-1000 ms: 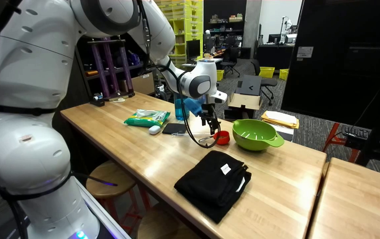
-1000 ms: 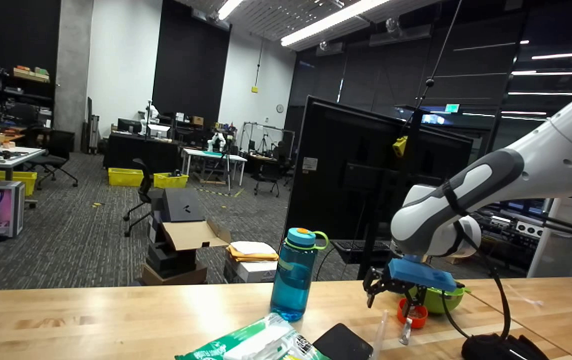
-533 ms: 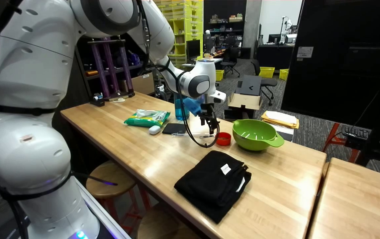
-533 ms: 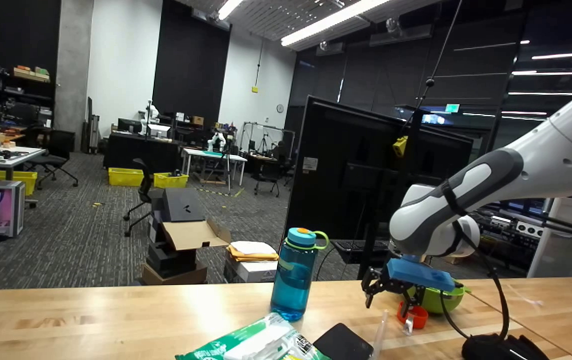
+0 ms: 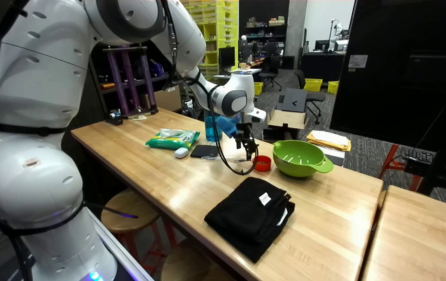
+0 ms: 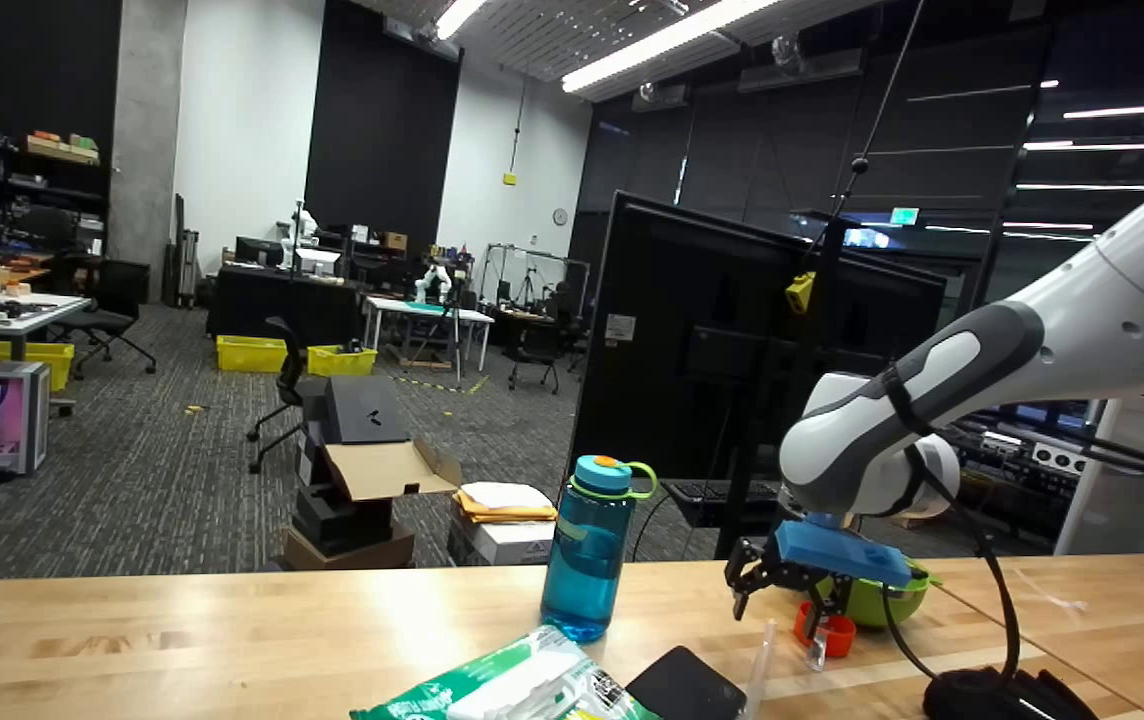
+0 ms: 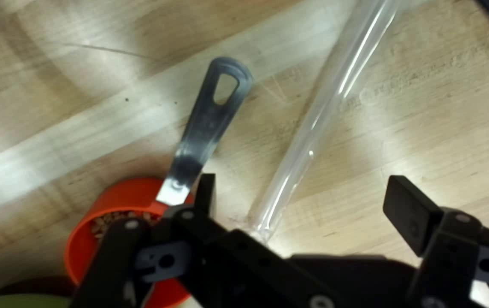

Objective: Use the straw to stir the contents of the green bowl

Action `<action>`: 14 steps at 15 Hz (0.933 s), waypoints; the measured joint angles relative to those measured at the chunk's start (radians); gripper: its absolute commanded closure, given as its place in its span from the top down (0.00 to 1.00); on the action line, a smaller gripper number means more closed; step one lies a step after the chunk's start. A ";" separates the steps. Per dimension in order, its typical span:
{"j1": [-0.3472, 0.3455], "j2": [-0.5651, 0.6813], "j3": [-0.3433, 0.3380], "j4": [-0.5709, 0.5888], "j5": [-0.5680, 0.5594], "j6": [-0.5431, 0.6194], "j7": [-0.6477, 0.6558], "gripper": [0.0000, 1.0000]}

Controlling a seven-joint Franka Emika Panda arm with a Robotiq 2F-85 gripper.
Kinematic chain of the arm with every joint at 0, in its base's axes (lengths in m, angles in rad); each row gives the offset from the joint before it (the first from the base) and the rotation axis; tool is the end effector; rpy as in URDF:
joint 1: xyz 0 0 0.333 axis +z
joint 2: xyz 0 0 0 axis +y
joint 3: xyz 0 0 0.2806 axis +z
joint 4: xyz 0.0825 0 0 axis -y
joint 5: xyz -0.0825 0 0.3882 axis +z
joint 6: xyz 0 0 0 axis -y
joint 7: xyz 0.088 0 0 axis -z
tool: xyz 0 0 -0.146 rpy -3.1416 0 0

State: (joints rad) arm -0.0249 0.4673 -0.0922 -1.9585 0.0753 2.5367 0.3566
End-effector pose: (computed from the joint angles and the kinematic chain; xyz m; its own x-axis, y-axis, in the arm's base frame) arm 0.6168 -0.0723 0.1734 0.8614 -0.4972 0.1034 -0.4951 -0.8676 -0.0471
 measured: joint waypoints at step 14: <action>0.020 0.097 0.000 0.100 0.000 0.000 0.130 1.00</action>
State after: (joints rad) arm -0.0053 0.5644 -0.0925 -1.8584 0.0753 2.5367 0.4865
